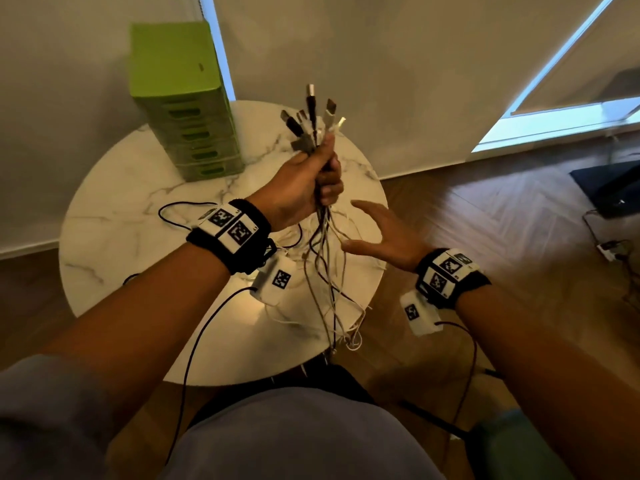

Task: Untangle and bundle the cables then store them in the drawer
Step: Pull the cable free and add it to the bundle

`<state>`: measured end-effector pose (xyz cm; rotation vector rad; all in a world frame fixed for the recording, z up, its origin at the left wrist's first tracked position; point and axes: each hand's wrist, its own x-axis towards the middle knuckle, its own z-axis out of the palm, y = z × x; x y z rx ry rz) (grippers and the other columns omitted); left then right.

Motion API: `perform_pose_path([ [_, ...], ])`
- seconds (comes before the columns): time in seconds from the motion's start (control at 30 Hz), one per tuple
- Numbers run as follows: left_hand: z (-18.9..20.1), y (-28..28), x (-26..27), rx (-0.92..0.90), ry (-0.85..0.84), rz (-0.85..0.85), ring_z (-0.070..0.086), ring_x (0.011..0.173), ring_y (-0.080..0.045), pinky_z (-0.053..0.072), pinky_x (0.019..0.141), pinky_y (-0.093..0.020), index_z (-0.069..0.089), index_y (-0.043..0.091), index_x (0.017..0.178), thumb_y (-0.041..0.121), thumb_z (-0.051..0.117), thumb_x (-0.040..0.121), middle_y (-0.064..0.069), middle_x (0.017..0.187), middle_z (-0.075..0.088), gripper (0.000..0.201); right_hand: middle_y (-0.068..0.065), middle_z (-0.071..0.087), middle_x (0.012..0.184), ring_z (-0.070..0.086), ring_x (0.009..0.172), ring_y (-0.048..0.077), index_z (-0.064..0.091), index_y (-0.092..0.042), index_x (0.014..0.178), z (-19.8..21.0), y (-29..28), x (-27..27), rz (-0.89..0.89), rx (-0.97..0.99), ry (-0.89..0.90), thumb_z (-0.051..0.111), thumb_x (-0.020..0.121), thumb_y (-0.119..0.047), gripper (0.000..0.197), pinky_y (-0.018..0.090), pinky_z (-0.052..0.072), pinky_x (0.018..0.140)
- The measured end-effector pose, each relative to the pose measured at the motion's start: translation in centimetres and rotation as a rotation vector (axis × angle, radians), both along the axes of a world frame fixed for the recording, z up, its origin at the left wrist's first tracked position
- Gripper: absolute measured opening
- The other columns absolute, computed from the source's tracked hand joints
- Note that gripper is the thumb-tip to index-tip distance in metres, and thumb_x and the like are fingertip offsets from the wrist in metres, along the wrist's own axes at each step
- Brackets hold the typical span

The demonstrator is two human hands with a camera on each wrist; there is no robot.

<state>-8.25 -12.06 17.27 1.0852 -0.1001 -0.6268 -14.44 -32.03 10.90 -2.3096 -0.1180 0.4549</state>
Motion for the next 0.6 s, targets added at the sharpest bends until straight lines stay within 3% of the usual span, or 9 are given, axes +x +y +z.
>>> perform_pose_path([
  [0.1,1.0,-0.2,-0.9,0.053,-0.043,-0.201,0.036,0.056,-0.014,0.032,0.058,-0.027,0.039,0.017,0.073,0.045,0.031,0.108,0.002,0.061,0.028,0.046,-0.009,0.053,0.142,0.048,0.128,0.005,0.05,-0.024,0.141,2.1,4.8,1.3,0.087,0.213,0.102,0.076,0.081,-0.049,0.07,0.029,0.034,0.113],
  [0.2,2.1,1.1,-0.8,0.127,-0.11,-0.358,0.058,0.068,-0.022,0.049,0.071,-0.031,0.037,0.017,0.074,0.045,0.024,0.108,-0.001,0.062,0.046,0.047,0.003,0.075,0.11,0.065,0.111,0.018,0.073,-0.008,0.104,1.1,6.4,1.5,0.214,0.305,0.283,0.065,0.094,-0.03,0.026,0.036,0.044,0.107],
  [0.3,2.4,3.8,0.1,0.098,-0.097,-0.4,0.069,0.103,-0.038,0.055,0.093,-0.042,0.036,0.015,0.073,0.044,0.018,0.108,-0.009,0.069,0.065,0.049,0.014,0.075,0.082,0.071,0.099,0.032,0.062,-0.002,0.068,0.6,5.6,1.2,0.285,0.358,0.539,0.058,0.097,-0.016,0.033,0.038,0.049,0.099],
  [0.37,2.1,5.0,0.5,0.075,-0.074,-0.362,0.063,0.12,-0.042,0.051,0.102,-0.047,0.037,0.015,0.073,0.046,0.017,0.108,-0.011,0.072,0.069,0.051,0.012,0.074,0.075,0.072,0.094,0.028,0.056,-0.007,0.058,0.8,4.2,1.8,0.291,0.298,0.622,0.059,0.097,-0.013,0.039,0.037,0.049,0.093],
  [0.4,1.7,5.4,0.7,0.065,-0.067,-0.318,0.062,0.122,-0.042,0.049,0.105,-0.049,0.038,0.015,0.073,0.046,0.018,0.108,-0.01,0.07,0.067,0.051,0.011,0.075,0.074,0.073,0.089,0.022,0.057,-0.006,0.057,0.9,3.4,2.3,0.279,0.188,0.579,0.061,0.096,-0.018,0.041,0.036,0.05,0.091],
  [0.47,1.1,5.5,0.9,0.058,-0.062,-0.215,0.066,0.115,-0.039,0.047,0.107,-0.05,0.04,0.014,0.073,0.046,0.021,0.108,-0.005,0.062,0.056,0.051,0.007,0.073,0.067,0.07,0.07,0.009,0.067,-0.002,0.062,0.9,1.9,3.5,0.199,-0.074,0.369,0.065,0.094,-0.033,0.045,0.028,0.049,0.078],
  [0.53,0.6,4.9,1.0,-0.001,-0.024,-0.076,0.068,0.089,-0.031,0.046,0.106,-0.05,0.041,0.015,0.071,0.045,0.027,0.108,0.0,0.058,0.044,0.05,0.004,0.071,0.062,0.065,0.063,0.011,0.069,-0.01,0.061,0.3,0.6,4.3,0.058,-0.232,0.128,0.062,0.094,-0.043,0.047,0.03,0.048,0.072],
  [0.6,0.6,4.5,1.4,-0.151,0.057,0.099,0.054,0.065,-0.02,0.051,0.095,-0.047,0.04,0.017,0.071,0.046,0.033,0.107,0.003,0.055,0.035,0.047,0.004,0.071,0.062,0.065,0.063,0.014,0.065,-0.017,0.062,-0.5,0.3,3.7,-0.086,-0.231,0.033,0.059,0.094,-0.05,0.046,0.03,0.049,0.07],
])
